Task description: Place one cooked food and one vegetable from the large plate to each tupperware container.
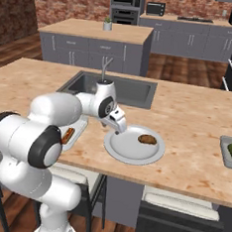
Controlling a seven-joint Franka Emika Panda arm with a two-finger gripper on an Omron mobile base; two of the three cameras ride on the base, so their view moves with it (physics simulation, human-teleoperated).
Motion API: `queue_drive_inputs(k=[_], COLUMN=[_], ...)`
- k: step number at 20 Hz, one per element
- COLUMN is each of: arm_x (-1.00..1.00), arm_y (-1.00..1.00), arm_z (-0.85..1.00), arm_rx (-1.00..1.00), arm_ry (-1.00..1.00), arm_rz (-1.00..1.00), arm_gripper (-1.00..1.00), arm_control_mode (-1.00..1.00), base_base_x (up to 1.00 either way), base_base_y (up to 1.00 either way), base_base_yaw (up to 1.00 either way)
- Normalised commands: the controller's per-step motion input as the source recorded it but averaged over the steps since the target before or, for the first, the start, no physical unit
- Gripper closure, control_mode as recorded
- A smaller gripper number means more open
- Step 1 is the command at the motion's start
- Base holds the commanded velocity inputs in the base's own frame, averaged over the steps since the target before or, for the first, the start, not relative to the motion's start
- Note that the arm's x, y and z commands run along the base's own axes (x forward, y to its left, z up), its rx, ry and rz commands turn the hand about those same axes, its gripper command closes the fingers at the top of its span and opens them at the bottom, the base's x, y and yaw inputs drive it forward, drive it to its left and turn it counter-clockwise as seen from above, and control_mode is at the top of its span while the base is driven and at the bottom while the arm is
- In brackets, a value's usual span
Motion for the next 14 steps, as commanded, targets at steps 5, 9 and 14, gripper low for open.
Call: queue_drive_inputs(k=[5,9,14], arm_x=[0.14,0.0,0.09], arm_y=[-1.0,-0.99,-0.64], arm_z=[-0.07,0.0,0.0], arm_rx=[0.04,0.09,0.05], arm_ry=[0.0,0.0,-0.01], arm_rz=[-0.33,-0.35,-0.28], arm_gripper=[-1.0,-1.0,-1.0], arm_control_mode=[-1.0,-1.0,-1.0], base_base_x=[0.0,0.0,0.0], base_base_y=[0.0,0.0,0.0], base_base_yaw=[0.0,0.0,0.0])
